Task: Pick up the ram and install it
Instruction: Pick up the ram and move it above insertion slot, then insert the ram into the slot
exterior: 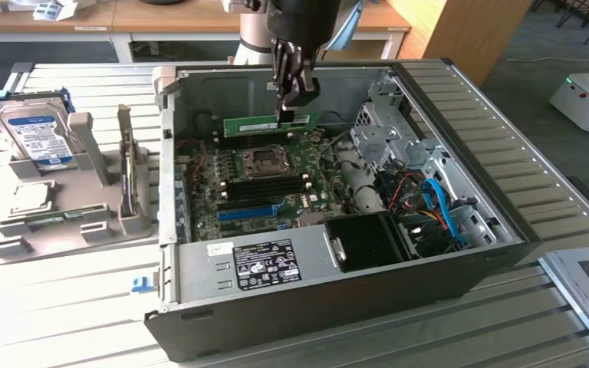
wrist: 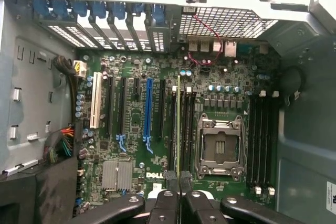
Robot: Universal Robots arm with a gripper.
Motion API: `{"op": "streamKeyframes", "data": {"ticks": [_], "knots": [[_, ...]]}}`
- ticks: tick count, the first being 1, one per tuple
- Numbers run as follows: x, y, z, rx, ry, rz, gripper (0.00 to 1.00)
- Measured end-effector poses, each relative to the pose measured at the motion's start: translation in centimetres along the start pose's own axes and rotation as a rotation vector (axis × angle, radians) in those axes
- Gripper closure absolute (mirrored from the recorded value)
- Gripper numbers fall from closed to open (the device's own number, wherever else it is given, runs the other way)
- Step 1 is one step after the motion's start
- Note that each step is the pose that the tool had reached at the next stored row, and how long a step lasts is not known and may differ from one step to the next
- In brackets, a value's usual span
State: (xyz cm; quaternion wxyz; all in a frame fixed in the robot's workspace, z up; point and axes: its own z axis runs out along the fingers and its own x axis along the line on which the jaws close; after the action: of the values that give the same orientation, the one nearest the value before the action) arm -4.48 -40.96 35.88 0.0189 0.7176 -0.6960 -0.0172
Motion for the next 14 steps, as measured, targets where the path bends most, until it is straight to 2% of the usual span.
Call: {"op": "streamKeyframes", "data": {"ticks": [14], "knots": [[0.00, 0.00, 0.01, 0.0000, -0.0007, 0.013, 0.88]]}}
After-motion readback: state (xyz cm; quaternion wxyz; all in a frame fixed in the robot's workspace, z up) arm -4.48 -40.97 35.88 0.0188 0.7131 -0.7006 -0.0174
